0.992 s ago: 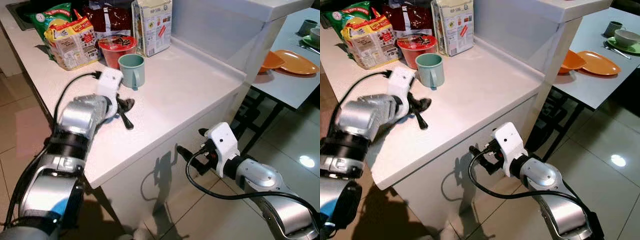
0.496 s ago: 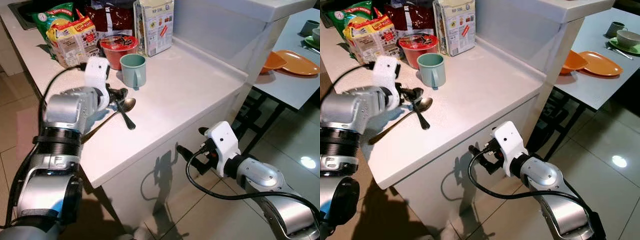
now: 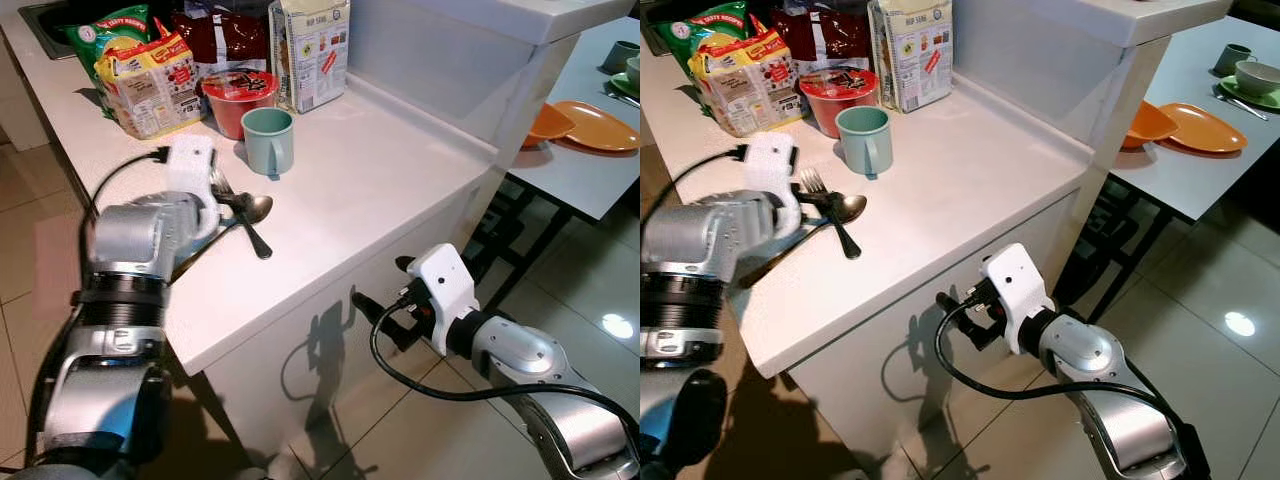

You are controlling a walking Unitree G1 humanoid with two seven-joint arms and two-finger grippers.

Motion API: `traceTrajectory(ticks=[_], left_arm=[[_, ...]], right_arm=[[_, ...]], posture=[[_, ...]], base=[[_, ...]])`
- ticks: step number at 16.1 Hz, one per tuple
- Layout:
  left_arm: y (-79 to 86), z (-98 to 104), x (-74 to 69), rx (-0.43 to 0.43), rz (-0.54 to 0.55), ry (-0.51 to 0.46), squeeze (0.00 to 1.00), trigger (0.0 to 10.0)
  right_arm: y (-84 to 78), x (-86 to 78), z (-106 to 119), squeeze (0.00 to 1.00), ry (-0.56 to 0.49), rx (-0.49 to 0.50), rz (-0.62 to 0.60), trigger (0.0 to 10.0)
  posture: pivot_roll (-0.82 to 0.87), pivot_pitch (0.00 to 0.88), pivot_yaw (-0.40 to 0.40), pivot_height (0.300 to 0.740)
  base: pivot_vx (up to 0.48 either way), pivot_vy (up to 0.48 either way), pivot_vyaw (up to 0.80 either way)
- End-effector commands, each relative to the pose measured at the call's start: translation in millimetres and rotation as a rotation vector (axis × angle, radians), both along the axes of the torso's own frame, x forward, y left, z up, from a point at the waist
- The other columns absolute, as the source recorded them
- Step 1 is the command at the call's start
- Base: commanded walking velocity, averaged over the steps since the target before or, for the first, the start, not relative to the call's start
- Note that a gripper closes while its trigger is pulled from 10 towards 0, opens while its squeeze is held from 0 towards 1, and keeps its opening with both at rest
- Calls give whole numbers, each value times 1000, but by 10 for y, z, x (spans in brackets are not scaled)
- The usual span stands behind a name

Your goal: Setting the table

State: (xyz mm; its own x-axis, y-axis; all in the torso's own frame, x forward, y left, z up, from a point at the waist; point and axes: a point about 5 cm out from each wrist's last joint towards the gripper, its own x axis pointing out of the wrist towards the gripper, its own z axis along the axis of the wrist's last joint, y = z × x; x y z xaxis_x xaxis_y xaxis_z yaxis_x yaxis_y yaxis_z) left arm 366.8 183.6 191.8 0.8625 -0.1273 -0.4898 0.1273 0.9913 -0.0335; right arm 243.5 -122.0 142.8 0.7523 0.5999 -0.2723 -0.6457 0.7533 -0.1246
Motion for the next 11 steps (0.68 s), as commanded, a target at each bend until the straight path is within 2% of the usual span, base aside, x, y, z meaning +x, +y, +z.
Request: traceTrajectory(ticks=[1,4,7,8,9,10,11], left_arm=[[-33,-22,10,-13,-2,13,1000,10000],[-35,-79,23,50,-12,24,1000,10000],[1,-122,46,75,14,28,1000,10000],[14,-130,51,77,20,28,459,10000],[24,-144,53,59,24,31,0,10000],[18,-172,41,16,18,46,0,3804],[18,-184,37,3,16,49,0,0]], right_arm=[[-2,-5,-13,0,-4,-8,13,10000],[0,-15,-30,0,-1,-8,10,10000],[11,-23,-7,0,-3,-6,10,10000],[11,-25,-2,0,-3,-6,10,10000],[10,-26,7,0,-4,-6,10,10000],[8,-26,11,0,-3,-6,12,10000],[6,-25,11,0,-2,-6,12,10000]], posture=[[60,0,-2,740],[59,0,3,740],[58,0,6,740],[58,0,6,740],[58,0,6,740],[58,0,6,740],[58,0,6,740]], base=[[0,0,0],[0,0,0],[0,0,0],[0,0,0],[0,0,0],[0,0,0],[0,0,0]])
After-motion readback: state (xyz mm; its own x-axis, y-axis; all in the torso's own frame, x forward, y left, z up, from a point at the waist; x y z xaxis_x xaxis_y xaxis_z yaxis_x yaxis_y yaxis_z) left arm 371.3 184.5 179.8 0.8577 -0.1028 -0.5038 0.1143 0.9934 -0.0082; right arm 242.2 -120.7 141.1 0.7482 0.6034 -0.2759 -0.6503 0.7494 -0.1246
